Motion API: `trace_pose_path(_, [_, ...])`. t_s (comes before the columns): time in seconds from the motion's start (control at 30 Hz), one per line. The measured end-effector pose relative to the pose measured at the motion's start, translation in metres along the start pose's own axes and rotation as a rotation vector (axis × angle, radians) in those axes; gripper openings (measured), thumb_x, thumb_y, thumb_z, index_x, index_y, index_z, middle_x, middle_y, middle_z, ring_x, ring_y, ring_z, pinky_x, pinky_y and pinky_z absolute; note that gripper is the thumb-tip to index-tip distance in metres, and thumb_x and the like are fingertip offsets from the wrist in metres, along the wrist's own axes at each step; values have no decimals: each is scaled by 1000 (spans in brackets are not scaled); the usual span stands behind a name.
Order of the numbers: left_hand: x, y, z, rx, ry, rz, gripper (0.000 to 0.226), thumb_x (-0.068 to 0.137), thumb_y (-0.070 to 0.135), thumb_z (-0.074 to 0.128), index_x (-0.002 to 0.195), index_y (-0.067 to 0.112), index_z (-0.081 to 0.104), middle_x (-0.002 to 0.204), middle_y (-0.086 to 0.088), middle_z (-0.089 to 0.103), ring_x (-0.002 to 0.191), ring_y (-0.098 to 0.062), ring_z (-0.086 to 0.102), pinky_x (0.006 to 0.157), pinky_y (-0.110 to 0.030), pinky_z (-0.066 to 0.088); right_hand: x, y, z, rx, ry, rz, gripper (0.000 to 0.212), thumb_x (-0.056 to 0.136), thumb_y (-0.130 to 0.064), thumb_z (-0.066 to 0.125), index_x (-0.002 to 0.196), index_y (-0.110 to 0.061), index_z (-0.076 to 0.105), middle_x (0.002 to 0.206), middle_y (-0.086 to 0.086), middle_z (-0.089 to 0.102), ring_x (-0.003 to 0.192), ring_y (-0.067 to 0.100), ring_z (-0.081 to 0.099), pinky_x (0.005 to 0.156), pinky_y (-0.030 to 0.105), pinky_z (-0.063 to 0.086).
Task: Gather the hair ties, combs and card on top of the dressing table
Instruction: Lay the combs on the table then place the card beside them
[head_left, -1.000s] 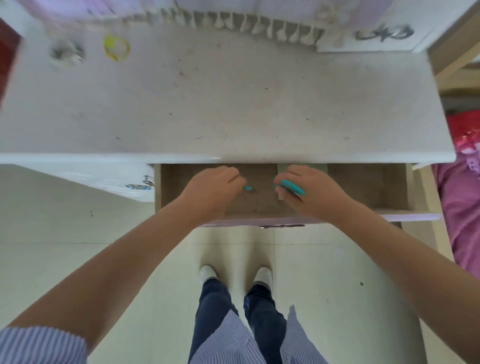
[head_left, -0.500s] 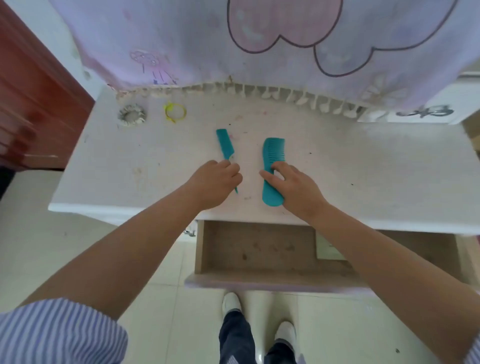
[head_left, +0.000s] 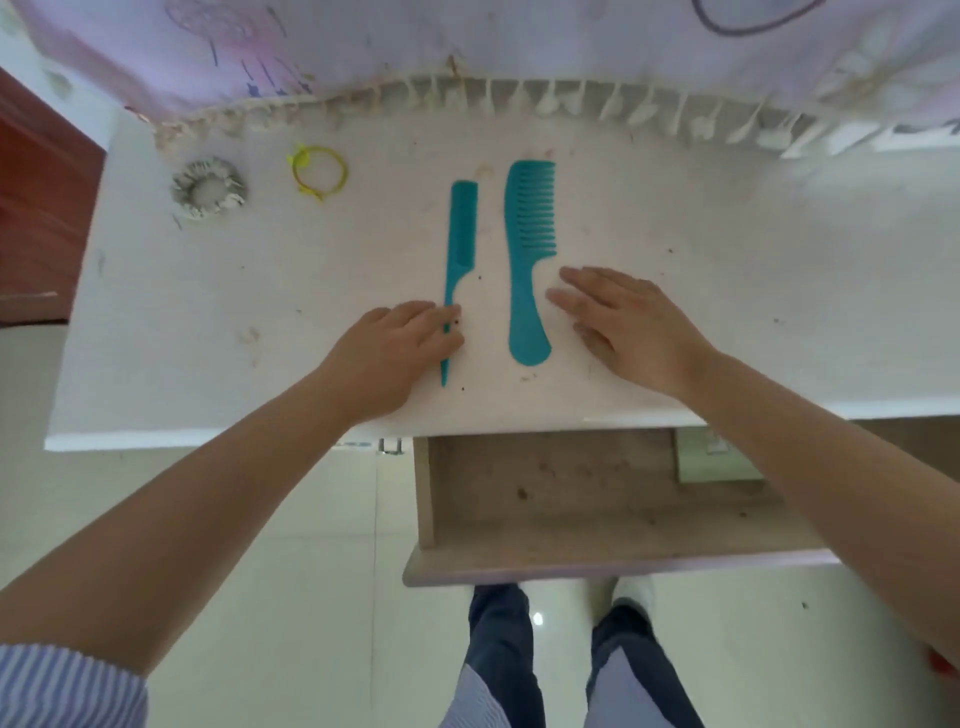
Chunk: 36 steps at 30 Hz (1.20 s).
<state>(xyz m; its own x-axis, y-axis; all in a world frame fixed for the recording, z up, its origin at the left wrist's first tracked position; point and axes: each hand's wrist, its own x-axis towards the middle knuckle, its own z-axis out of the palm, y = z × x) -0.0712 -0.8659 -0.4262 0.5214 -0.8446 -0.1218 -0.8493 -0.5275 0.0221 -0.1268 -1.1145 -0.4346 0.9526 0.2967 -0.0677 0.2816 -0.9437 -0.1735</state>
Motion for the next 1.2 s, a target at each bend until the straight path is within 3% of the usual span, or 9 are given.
trace_pose_path(0.17, [-1, 75, 13, -107, 165, 44, 18, 67, -2, 67, 84, 0, 72, 84, -21, 75, 68, -32, 71, 57, -36, 60, -107, 7, 5, 194, 155, 51, 52, 99, -22, 30, 90, 11, 69, 74, 24, 73, 64, 34, 70, 57, 33, 58])
trace_pose_path(0.27, [19, 151, 28, -340, 81, 121, 27, 70, 1, 47, 83, 1, 71, 74, -16, 73, 61, -26, 67, 52, -28, 58, -159, 33, 27, 201, -103, 299, 24, 88, -8, 52, 99, 7, 68, 91, 27, 71, 83, 40, 68, 70, 37, 56])
trace_pose_path(0.4, [76, 234, 64, -781, -432, -429, 39, 94, 9, 44, 131, -1, 41, 129, -24, 53, 116, -33, 53, 91, -34, 46, -178, 85, 54, 304, -353, 861, 50, 87, -20, 61, 130, -1, 45, 131, 26, 53, 118, 41, 50, 96, 43, 45])
trace_pose_path(0.53, [136, 270, 84, -1050, -414, -891, 36, 93, 13, 47, 125, -4, 44, 131, -25, 53, 119, -36, 52, 93, -34, 46, -167, 108, 81, 756, -362, 1181, 48, 87, -16, 62, 128, 3, 46, 133, 25, 53, 120, 37, 53, 102, 44, 45])
trace_pose_path(0.83, [151, 269, 80, -986, -386, -1074, 31, 96, 18, 46, 120, 2, 55, 126, -19, 59, 115, -33, 56, 93, -35, 47, -176, 121, 93, 1127, -369, 1225, 46, 86, -26, 64, 124, -4, 52, 129, 16, 58, 114, 31, 57, 94, 39, 48])
trace_pose_path(0.93, [132, 267, 59, -1026, -377, -1065, 40, 94, 31, 50, 116, -2, 56, 114, -22, 63, 103, -33, 60, 84, -35, 50, -184, 118, 67, 1162, -434, 1132, 32, 91, -31, 57, 111, -5, 56, 89, 17, 65, 67, 21, 68, 49, 23, 53])
trace_pose_path(1.0, [110, 269, 41, -1118, -390, -1068, 38, 91, 39, 54, 94, 2, 60, 83, -13, 62, 71, -25, 59, 63, -29, 48, -194, 119, 45, 1257, -495, 1107, 21, 92, -25, 57, 84, -6, 55, 52, 6, 52, 22, 8, 45, 26, 7, 31])
trace_pose_path(1.07, [85, 274, 19, -1187, -431, -1065, 40, 88, 42, 56, 66, 9, 51, 59, -2, 48, 50, -15, 43, 47, -22, 34, -202, 113, 24, 1346, -578, 1071, 27, 92, -21, 56, 70, -8, 51, 30, -3, 45, 15, 5, 31, 26, 2, 22])
trace_pose_path(1.2, [43, 284, -24, -1286, -387, -1134, 33, 88, 36, 58, 73, 9, 49, 55, 0, 39, 48, -13, 34, 46, -21, 28, -210, 83, -12, 1394, -693, 909, 27, 94, -20, 52, 69, -8, 52, 23, -5, 47, 17, 3, 29, 26, 3, 19])
